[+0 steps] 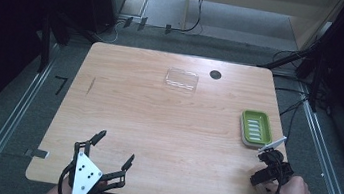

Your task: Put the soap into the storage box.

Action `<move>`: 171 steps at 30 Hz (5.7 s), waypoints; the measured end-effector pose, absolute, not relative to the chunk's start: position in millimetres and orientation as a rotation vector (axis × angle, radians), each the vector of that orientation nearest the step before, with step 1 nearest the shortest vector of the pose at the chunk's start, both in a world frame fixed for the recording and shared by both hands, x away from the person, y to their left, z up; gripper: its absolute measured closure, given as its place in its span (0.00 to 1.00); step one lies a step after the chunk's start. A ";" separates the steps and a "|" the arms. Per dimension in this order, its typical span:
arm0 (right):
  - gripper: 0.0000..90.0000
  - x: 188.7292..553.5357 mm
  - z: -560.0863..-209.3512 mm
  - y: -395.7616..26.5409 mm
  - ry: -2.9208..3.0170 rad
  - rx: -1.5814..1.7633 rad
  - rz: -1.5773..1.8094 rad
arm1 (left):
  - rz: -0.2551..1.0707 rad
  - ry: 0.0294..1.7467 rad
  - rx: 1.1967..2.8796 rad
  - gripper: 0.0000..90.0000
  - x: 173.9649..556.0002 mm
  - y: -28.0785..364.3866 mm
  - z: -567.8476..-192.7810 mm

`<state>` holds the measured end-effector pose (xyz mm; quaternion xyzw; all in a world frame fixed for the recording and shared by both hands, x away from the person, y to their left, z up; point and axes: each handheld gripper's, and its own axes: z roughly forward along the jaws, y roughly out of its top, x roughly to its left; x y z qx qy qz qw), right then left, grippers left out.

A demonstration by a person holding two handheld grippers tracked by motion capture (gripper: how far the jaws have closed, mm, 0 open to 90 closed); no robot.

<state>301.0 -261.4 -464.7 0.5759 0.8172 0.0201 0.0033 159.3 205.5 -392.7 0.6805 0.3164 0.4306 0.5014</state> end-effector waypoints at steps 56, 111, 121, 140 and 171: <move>0.37 299.3 -461.9 -271.1 2.532 1.888 0.056 | 1.044 0.762 1.636 0.11 159.0 205.9 -392.8; 0.37 325.4 -428.4 -263.3 2.552 1.776 0.056 | 1.039 0.772 1.630 0.11 159.8 207.0 -392.8; 0.37 332.8 -422.9 -263.3 2.545 1.774 0.066 | 1.039 0.774 1.629 0.11 159.9 206.9 -392.8; 0.37 347.0 -417.4 -256.9 2.551 1.760 0.060 | 1.039 0.774 1.628 0.11 159.9 207.1 -392.8; 0.37 375.4 -406.9 -252.8 2.543 1.750 0.104 | 1.041 0.773 1.633 0.11 160.0 207.2 -392.8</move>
